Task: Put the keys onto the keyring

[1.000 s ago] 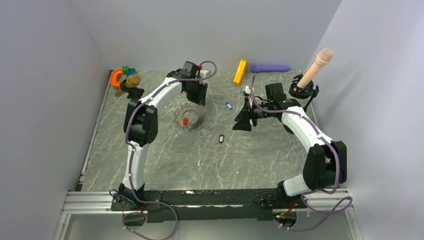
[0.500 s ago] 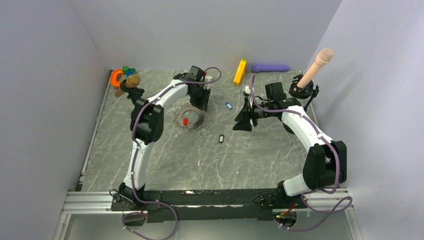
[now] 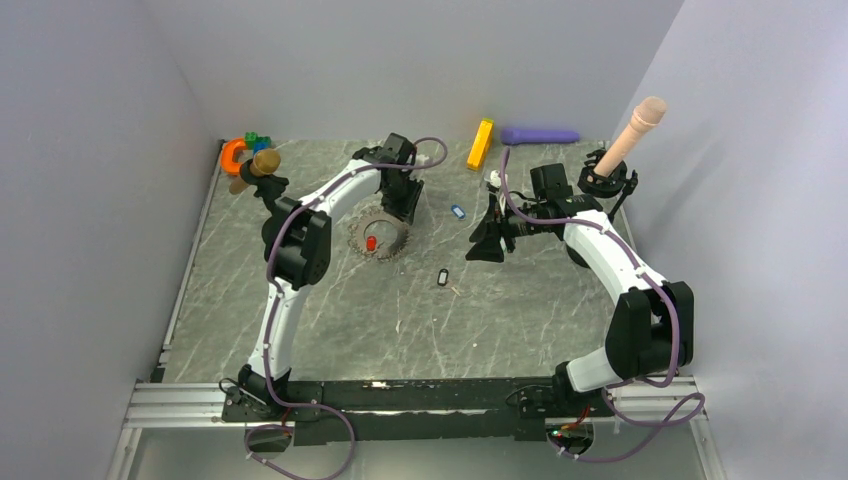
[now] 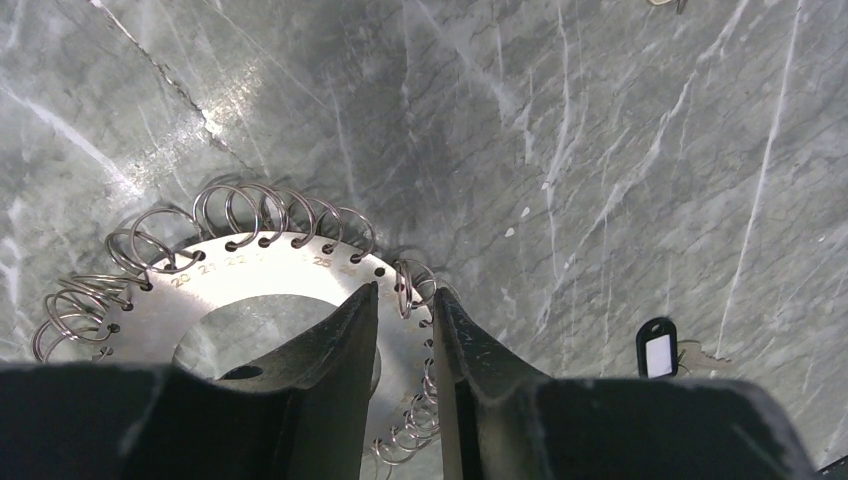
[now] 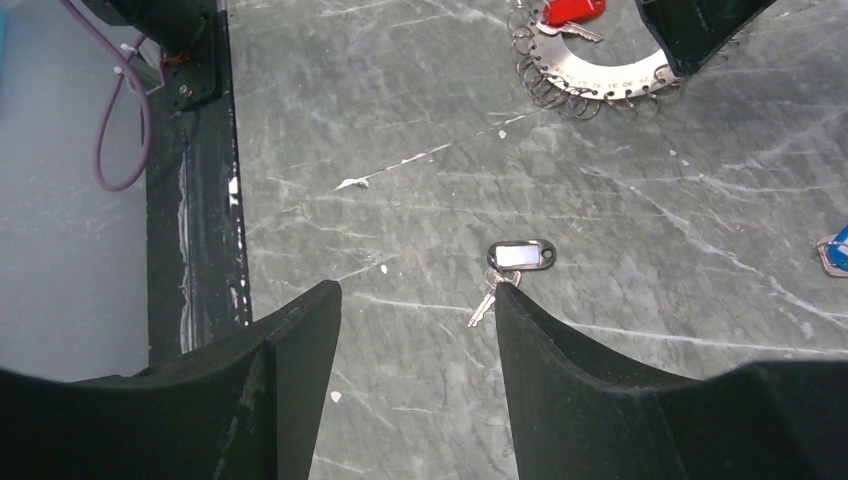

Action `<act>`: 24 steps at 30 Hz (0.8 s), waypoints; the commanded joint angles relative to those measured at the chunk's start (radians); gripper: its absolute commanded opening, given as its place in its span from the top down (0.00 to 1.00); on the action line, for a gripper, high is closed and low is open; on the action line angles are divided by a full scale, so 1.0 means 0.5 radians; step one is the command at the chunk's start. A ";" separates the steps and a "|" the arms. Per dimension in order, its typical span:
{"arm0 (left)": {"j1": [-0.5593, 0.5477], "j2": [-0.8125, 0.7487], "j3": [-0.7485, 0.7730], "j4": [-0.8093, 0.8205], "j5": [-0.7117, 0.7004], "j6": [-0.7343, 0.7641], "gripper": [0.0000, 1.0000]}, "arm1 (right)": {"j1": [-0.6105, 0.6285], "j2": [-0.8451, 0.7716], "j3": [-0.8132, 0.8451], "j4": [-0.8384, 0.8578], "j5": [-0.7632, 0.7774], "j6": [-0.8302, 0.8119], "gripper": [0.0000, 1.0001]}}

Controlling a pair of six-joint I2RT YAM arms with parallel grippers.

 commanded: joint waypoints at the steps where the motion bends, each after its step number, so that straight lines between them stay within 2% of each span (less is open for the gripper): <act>1: -0.017 0.035 0.089 -0.042 -0.055 0.057 0.68 | -0.010 0.004 0.082 -0.024 -0.066 -0.053 0.37; 17: -0.021 0.092 0.112 -0.078 -0.006 0.069 0.73 | -0.016 0.011 0.093 -0.049 -0.078 -0.070 0.37; 21: -0.021 0.084 0.123 -0.081 0.001 0.069 0.87 | -0.015 0.010 0.096 -0.052 -0.082 -0.070 0.37; 23: -0.019 0.069 0.125 -0.085 -0.005 0.070 0.99 | -0.016 0.010 0.094 -0.053 -0.080 -0.071 0.37; 24: -0.019 0.056 0.120 -0.083 -0.010 0.072 1.00 | -0.017 0.011 0.091 -0.054 -0.082 -0.070 0.37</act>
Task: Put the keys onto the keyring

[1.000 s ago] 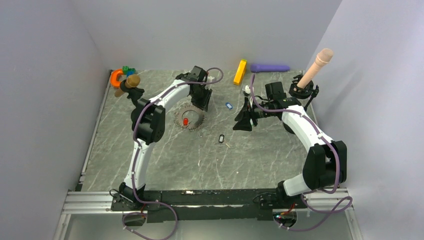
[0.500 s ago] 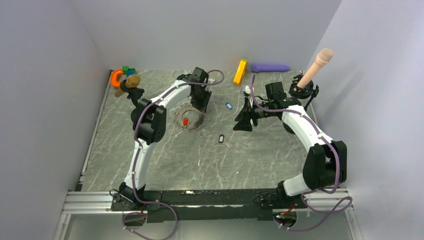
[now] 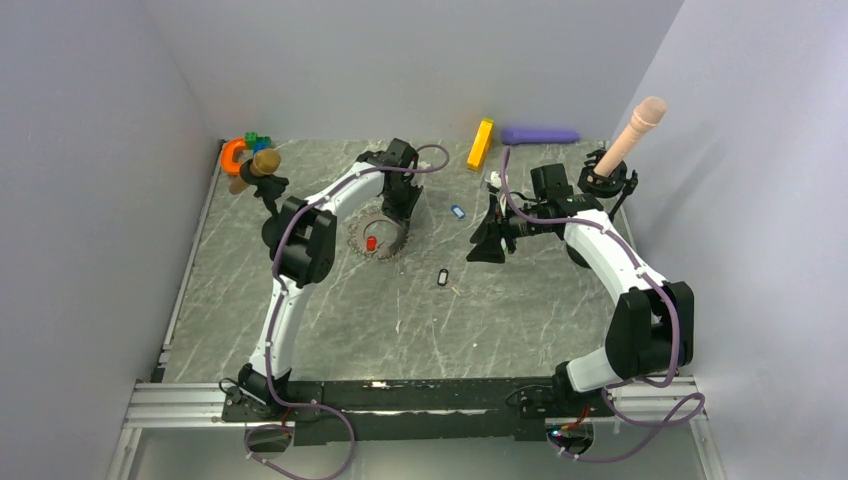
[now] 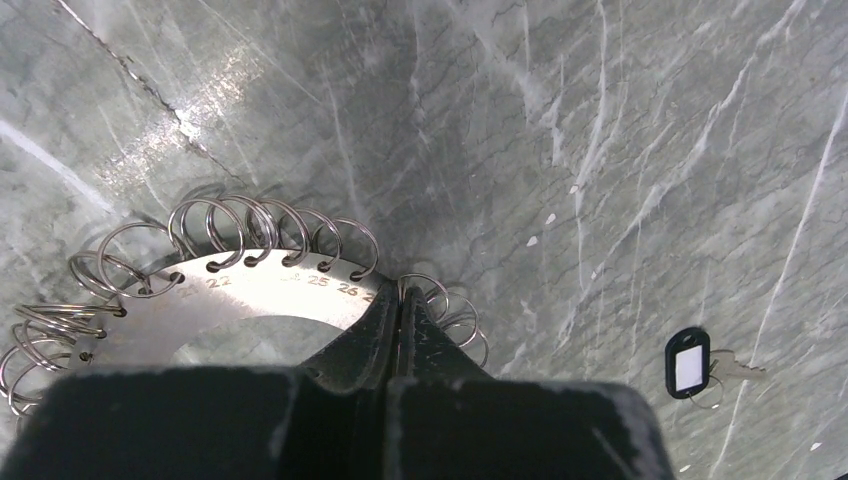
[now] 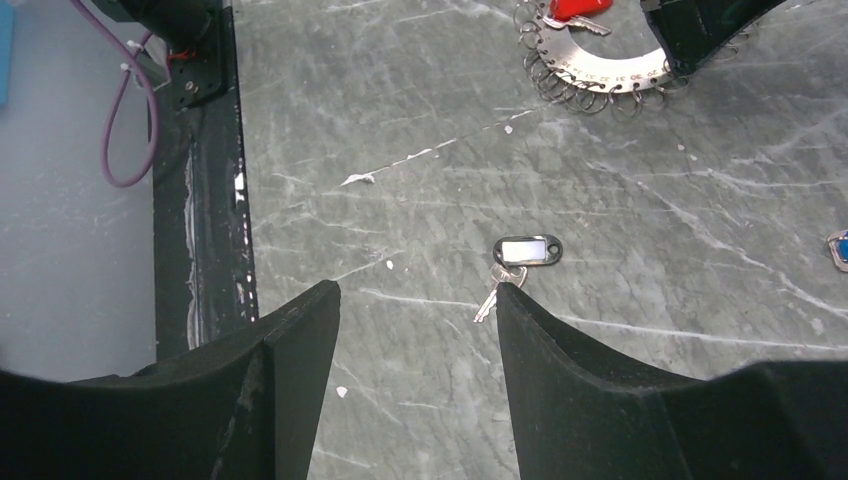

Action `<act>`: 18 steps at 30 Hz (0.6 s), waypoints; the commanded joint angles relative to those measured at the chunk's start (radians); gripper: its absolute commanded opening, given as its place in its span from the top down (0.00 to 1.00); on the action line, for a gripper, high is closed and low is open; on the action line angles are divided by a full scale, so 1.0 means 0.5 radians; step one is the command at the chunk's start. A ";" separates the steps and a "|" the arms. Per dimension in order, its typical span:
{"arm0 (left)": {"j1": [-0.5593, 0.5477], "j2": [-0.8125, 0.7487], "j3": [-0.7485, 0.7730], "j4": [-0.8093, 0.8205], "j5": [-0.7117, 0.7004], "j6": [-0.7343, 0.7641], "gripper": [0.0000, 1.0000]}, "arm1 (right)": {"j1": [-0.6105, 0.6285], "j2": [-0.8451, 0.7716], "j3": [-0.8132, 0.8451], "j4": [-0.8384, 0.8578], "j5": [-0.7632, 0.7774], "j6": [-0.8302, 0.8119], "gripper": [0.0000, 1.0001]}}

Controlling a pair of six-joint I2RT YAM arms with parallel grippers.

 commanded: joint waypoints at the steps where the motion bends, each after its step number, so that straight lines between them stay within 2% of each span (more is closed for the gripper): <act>1: -0.015 -0.065 0.075 -0.027 0.002 0.025 1.00 | -0.013 0.012 0.080 0.005 -0.079 -0.040 0.37; 5: -0.021 -0.211 -0.028 0.016 -0.012 0.061 1.00 | -0.014 0.018 0.084 -0.010 -0.083 -0.060 0.37; 9: -0.026 -0.508 -0.308 0.141 0.022 0.176 1.00 | -0.011 0.029 0.080 -0.083 -0.106 -0.178 0.36; 18: -0.028 -1.542 -1.324 0.537 0.163 0.441 1.00 | 0.050 -0.017 -0.039 -0.192 -0.234 -0.645 0.36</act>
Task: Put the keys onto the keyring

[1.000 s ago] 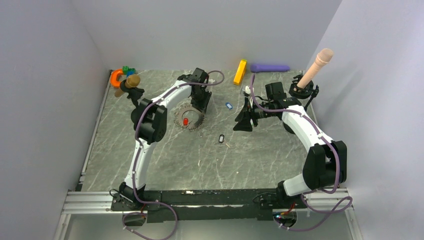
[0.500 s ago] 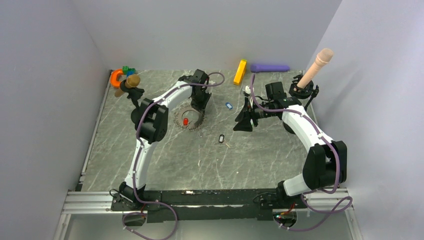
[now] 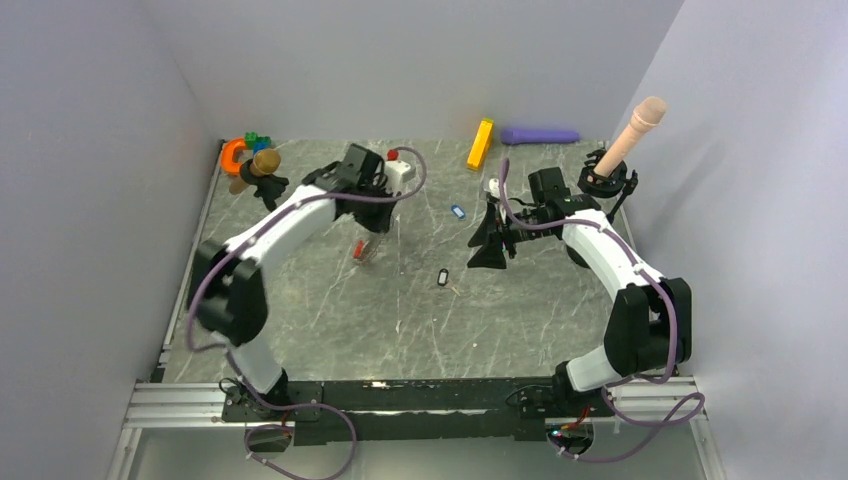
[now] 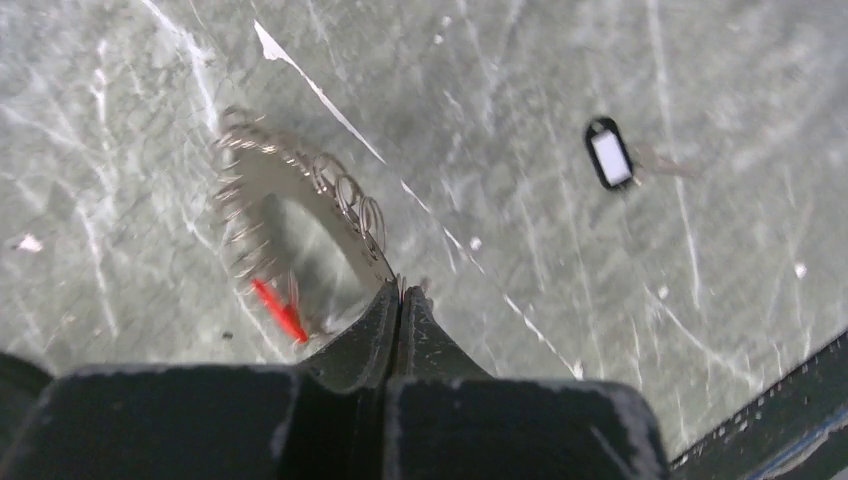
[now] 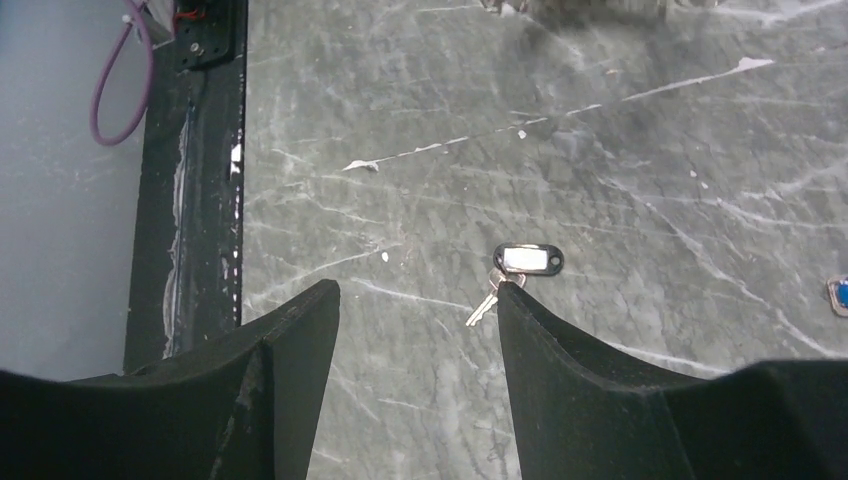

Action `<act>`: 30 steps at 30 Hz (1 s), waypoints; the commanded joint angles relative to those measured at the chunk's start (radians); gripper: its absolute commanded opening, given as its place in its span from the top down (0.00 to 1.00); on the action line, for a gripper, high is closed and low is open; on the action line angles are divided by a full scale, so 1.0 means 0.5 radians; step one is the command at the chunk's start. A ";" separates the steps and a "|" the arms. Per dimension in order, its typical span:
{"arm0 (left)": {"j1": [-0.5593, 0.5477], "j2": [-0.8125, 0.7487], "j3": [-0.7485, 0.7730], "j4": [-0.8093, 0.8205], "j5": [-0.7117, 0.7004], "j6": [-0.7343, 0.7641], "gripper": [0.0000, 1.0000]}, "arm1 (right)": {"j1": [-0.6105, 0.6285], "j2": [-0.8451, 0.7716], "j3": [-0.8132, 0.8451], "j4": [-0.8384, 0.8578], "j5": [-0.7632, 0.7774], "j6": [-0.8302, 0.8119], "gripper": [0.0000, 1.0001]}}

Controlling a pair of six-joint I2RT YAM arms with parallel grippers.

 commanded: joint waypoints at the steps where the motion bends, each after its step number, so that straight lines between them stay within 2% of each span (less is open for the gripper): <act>1: -0.014 -0.591 -0.421 0.303 0.197 0.245 1.00 | 0.069 -0.070 -0.043 -0.077 -0.159 -0.364 0.36; 5: -0.022 -1.146 -0.877 0.526 0.513 0.465 1.00 | 0.275 -0.196 -0.060 0.031 -0.093 -0.520 0.35; 8: -0.031 -1.499 -1.142 0.677 0.738 0.625 1.00 | 0.440 -0.224 0.032 0.124 0.000 -0.465 0.34; 11: -0.038 -1.814 -1.379 0.847 0.969 0.750 1.00 | 0.568 -0.138 0.230 0.081 -0.083 -0.397 0.36; 15: -0.042 -2.114 -1.588 1.034 1.134 0.802 1.00 | 0.695 -0.109 0.340 0.199 -0.172 -0.216 0.37; 19: -0.045 -2.201 -1.588 1.037 1.212 0.750 1.00 | 0.811 -0.097 0.419 0.243 -0.204 -0.058 0.41; 25: -0.109 -2.185 -1.626 1.197 1.238 0.633 1.00 | 0.934 -0.084 0.445 0.489 -0.084 0.340 0.50; 30: -0.159 -2.130 -1.649 1.337 1.224 0.542 1.00 | 0.952 -0.091 0.419 0.501 0.019 0.348 0.61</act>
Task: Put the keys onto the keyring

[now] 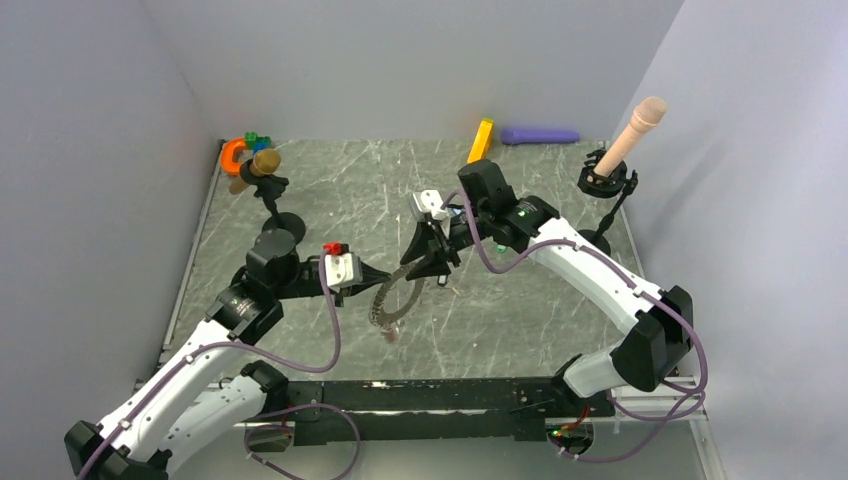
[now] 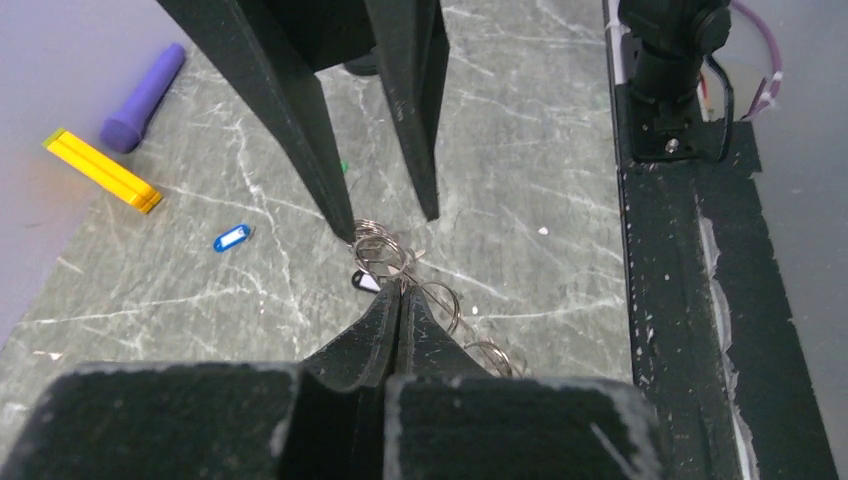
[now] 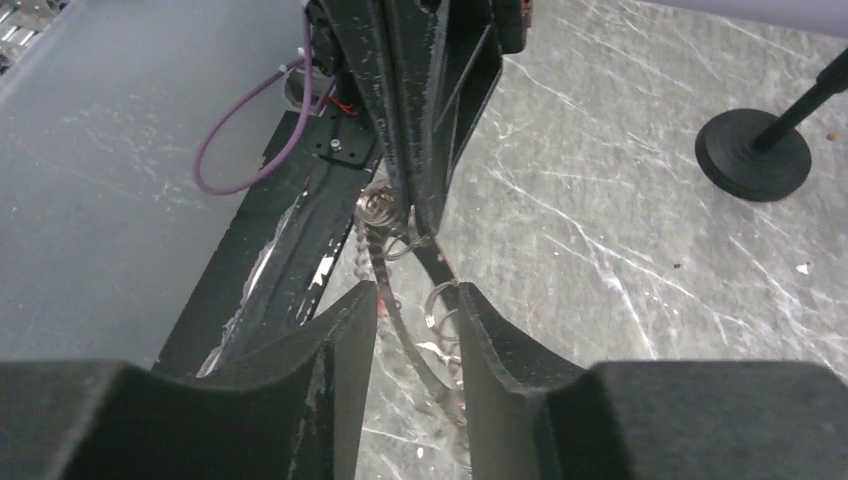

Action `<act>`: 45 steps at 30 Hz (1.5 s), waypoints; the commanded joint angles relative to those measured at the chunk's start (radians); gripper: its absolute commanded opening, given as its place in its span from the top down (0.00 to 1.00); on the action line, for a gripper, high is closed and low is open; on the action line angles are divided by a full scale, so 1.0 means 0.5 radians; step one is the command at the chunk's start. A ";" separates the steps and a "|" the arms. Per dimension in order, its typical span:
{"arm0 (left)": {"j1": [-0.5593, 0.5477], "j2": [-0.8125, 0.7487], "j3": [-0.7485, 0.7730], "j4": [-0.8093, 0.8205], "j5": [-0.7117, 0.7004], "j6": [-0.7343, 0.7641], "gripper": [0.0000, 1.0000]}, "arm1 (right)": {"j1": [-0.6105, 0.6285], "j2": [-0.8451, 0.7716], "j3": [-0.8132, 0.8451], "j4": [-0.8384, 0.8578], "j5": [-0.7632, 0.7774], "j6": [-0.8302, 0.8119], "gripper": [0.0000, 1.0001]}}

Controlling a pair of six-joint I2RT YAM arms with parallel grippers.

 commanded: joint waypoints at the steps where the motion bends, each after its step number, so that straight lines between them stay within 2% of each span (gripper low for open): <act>1: -0.041 0.035 -0.016 0.291 0.078 -0.092 1.00 | 0.004 -0.018 0.030 0.125 0.077 0.091 0.63; 16: -0.067 0.082 -0.105 0.555 0.034 -0.359 1.00 | 0.017 -0.064 -0.051 0.037 0.062 -0.065 0.79; 45: -0.067 0.062 -0.246 0.848 -0.012 -0.554 1.00 | 0.061 -0.053 -0.082 0.006 -0.023 -0.121 0.86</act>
